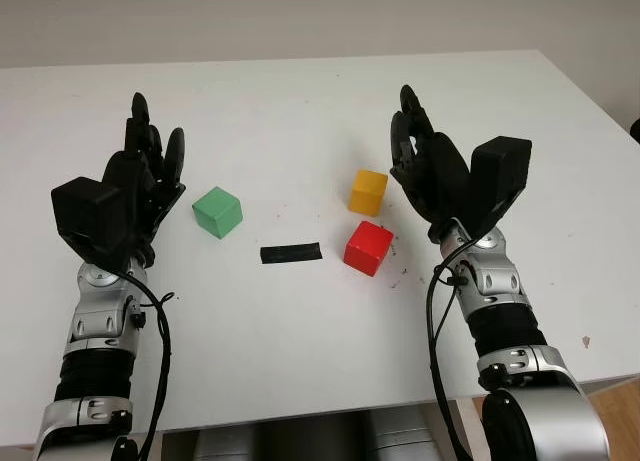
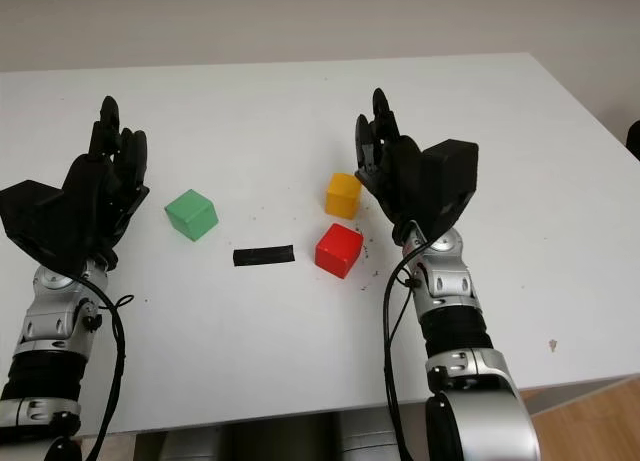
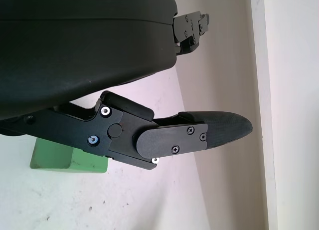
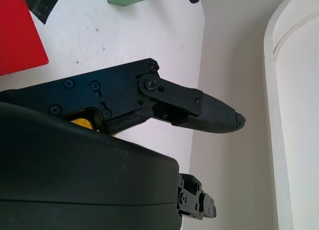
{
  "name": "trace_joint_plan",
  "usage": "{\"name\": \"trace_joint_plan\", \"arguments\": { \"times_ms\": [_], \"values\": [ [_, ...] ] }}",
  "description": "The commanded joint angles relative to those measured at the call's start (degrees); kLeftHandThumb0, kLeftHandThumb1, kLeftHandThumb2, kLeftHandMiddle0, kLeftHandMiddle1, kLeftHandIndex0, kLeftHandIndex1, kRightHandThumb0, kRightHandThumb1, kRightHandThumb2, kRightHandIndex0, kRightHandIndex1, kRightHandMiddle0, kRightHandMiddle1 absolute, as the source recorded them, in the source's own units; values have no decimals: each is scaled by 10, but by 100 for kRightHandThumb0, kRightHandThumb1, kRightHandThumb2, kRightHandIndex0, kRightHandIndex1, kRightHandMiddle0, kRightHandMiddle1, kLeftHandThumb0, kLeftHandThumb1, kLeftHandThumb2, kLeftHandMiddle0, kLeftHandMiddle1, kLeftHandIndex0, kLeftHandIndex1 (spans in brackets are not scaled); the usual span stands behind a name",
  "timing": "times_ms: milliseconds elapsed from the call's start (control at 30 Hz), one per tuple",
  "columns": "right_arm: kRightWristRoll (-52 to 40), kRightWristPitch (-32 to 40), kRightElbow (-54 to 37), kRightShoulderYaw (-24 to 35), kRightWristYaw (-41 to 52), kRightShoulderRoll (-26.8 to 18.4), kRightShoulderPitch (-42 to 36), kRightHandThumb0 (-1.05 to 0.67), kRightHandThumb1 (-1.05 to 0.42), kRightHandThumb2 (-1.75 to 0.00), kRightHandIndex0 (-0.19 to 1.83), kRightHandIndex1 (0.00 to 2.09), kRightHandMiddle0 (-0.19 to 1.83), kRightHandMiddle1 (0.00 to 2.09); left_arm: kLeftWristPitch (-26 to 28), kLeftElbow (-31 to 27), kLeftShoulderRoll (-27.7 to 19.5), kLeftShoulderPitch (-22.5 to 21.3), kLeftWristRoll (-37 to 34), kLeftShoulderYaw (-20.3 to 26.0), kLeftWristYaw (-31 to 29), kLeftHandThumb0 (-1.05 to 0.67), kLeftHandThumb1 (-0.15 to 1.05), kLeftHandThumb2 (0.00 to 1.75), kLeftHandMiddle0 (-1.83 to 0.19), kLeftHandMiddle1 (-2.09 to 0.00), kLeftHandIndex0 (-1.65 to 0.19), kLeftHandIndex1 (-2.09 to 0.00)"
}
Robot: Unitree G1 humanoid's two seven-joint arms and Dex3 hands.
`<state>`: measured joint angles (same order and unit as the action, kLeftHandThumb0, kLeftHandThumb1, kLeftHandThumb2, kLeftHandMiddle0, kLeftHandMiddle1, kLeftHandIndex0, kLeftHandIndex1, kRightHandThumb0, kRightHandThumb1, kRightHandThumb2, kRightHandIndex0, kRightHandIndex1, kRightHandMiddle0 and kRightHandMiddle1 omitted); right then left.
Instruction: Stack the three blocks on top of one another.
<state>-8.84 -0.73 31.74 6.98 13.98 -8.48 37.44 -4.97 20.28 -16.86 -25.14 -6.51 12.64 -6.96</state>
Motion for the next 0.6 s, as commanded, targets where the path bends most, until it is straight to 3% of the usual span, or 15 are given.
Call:
{"name": "trace_joint_plan", "arguments": {
  "times_ms": [0, 267, 367, 467, 567],
  "values": [
    [-1, 3, -19, -1, -1, 0, -11, -70, -105, -69, -19, 0, -19, 0, 4, -18, 3, 11, 0, 0, 4, -75, 105, 52, 19, 0, 19, 0],
    [-2, 0, -3, -1, -1, 5, -3, -69, -105, -70, -19, 0, -19, 0, -1, -12, 15, 19, 5, -5, 10, -75, 105, 52, 19, 0, 19, 0],
    [-12, -18, 2, 6, 8, 5, 3, -68, -105, -61, -19, 0, -19, 0, -4, -14, 12, 24, 10, -7, 7, -72, 105, 56, 19, 0, 19, 0],
    [0, -54, 0, 3, 13, -9, 9, -64, -105, -36, -9, 6, -9, 6, -3, -15, 11, 26, 6, -3, 5, -72, 105, 55, 19, 0, 19, 0],
    [57, -135, -6, -30, 63, -74, 21, -55, -102, -13, 12, 16, 7, 17, -1, -20, 11, 25, 4, 0, 5, -74, 105, 52, 19, 0, 19, 0]
  ]
}}
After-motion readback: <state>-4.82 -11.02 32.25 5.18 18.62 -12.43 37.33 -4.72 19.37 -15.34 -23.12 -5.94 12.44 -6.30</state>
